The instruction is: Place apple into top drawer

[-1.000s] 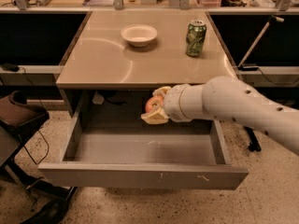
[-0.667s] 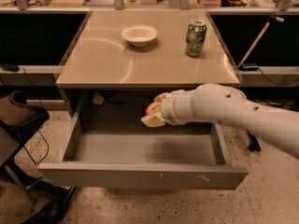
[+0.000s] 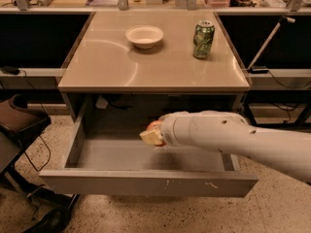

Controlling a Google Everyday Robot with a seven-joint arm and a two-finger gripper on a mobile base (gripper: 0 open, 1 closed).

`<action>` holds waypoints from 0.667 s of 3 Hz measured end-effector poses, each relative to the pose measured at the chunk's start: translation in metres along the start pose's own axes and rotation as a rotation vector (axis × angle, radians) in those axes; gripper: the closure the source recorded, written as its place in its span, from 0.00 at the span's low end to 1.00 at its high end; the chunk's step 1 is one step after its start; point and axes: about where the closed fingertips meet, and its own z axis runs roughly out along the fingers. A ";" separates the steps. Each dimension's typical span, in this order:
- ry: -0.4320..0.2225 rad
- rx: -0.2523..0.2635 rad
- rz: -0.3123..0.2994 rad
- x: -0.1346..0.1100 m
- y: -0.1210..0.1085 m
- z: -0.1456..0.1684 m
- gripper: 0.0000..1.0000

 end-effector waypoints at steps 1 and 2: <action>0.000 0.003 0.117 0.012 0.018 0.003 1.00; -0.003 0.001 0.105 0.008 0.019 -0.005 1.00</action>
Offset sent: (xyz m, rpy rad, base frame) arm -0.0234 0.0127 -0.0211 0.0916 0.0943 -0.1171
